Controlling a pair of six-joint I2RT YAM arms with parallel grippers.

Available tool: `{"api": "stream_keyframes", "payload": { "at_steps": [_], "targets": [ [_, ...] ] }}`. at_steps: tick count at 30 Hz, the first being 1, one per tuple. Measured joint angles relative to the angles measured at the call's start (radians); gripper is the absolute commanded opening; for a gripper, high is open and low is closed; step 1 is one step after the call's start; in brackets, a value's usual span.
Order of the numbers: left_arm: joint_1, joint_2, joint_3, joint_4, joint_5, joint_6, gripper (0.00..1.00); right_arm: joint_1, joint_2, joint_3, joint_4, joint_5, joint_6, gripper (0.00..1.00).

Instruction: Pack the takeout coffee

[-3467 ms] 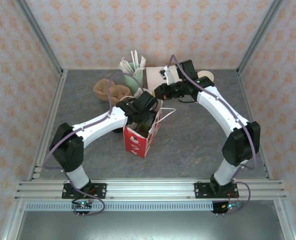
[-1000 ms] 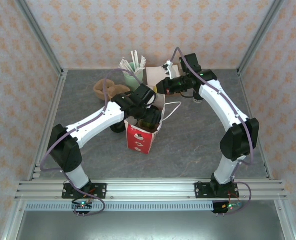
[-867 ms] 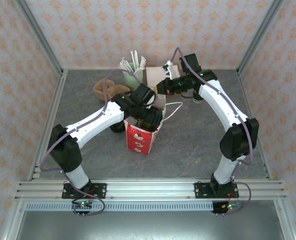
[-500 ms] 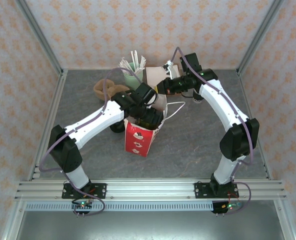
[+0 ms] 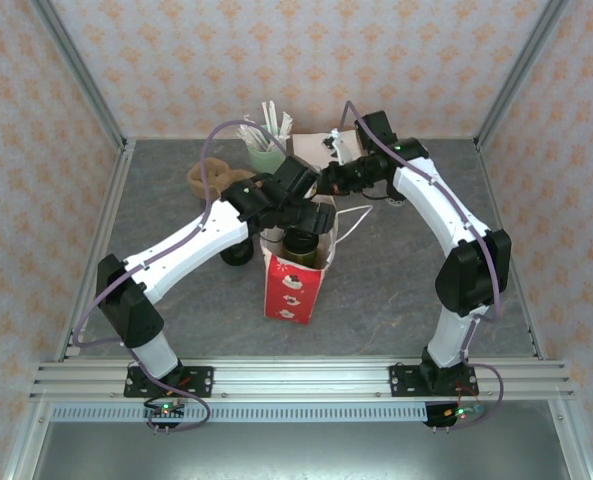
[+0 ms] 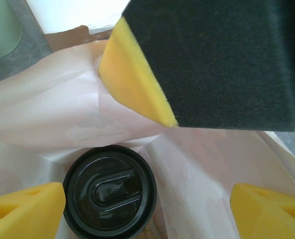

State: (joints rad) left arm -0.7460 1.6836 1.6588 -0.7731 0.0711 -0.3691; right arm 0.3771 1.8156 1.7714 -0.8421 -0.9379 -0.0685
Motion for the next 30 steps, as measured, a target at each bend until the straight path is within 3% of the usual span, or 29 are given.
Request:
{"api": "stream_keyframes", "payload": {
  "at_steps": [15,24,30],
  "targets": [
    [0.015,-0.045,0.190,0.026,0.090,0.011,0.89,0.000,0.008,0.039,-0.020,0.006,-0.024,0.07],
    [0.136,-0.038,0.369,-0.001,-0.049,-0.034,0.88,0.000,0.019,0.061,-0.037,0.007,-0.057,0.07],
    [0.248,-0.030,0.391,-0.003,-0.136,-0.068,0.88,0.001,0.020,0.064,-0.039,0.008,-0.075,0.07]
  ]
}}
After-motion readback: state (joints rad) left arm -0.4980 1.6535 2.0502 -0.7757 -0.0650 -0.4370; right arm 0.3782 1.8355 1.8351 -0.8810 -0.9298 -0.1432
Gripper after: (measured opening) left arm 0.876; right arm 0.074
